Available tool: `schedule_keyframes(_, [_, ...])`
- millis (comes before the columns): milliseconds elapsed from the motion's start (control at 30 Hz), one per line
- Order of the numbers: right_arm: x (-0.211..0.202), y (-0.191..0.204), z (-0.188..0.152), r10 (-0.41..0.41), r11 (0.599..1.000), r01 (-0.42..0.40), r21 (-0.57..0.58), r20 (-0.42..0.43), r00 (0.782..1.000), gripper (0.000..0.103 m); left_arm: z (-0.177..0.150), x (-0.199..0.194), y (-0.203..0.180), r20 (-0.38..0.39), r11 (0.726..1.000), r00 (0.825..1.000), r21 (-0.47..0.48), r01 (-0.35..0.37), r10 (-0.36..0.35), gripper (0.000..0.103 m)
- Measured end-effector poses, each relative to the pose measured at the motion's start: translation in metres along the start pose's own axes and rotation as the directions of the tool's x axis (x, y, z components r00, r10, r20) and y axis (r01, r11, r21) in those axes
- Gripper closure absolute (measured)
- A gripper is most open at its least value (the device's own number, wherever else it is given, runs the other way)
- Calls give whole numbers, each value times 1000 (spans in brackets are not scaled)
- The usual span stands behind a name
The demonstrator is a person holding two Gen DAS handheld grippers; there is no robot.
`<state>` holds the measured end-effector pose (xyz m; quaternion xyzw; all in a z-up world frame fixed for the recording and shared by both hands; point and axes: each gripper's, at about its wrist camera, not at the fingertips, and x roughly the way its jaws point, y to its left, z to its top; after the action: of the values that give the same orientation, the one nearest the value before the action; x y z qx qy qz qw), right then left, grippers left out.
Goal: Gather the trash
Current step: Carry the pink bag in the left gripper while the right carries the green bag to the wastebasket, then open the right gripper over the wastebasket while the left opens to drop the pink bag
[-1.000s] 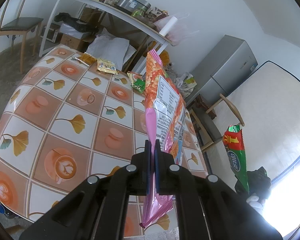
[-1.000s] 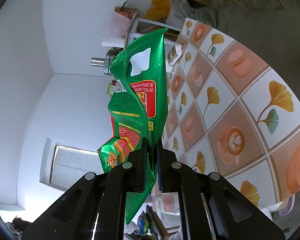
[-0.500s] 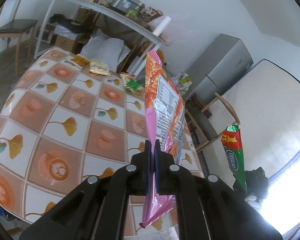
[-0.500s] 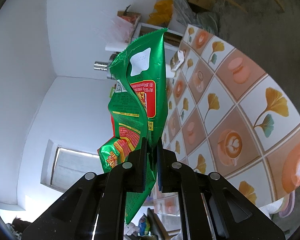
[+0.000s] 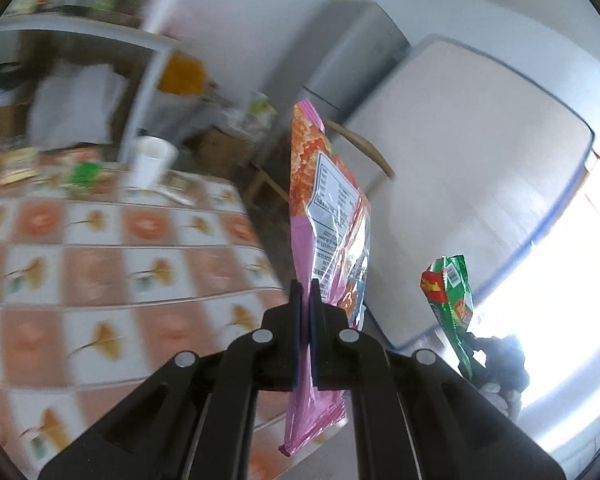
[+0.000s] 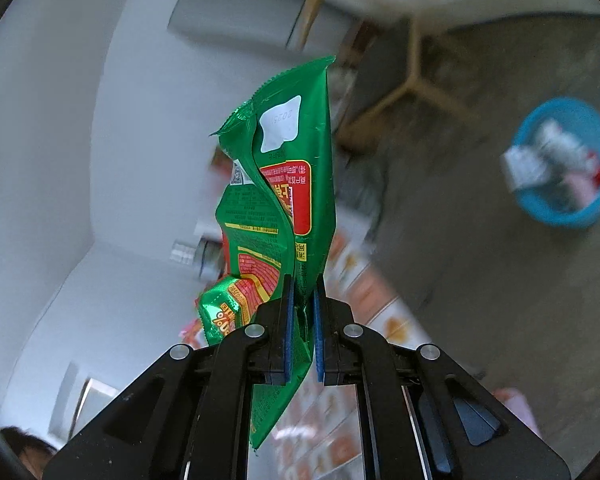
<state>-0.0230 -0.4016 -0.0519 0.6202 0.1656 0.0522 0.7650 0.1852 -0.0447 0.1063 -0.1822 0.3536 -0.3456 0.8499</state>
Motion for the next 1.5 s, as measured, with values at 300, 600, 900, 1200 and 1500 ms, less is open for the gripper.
schedule_keyframes(300, [-25,-114,51,-215,966,193,170,123,969,96,2,150,-66,-235,995,970,67,72,-55,100])
schedule_keyframes(600, [36,-249,69,-387,880,338,334,92,917,96,-11,285,-104,-419,982,907,184,51,31,100])
schedule_keyframes(900, [81,-330,83,-499,816,443,371,64,864,92,-62,438,-125,-621,960,776,267,81,108,100])
schedule_keyframes(1200, [73,-346,77,-483,803,413,430,64,873,50,-113,528,-135,-701,963,703,254,88,121,100])
schedule_keyframes(1500, [53,-347,72,-430,821,347,454,91,898,45,-155,596,-137,-774,987,621,158,-1,124,58])
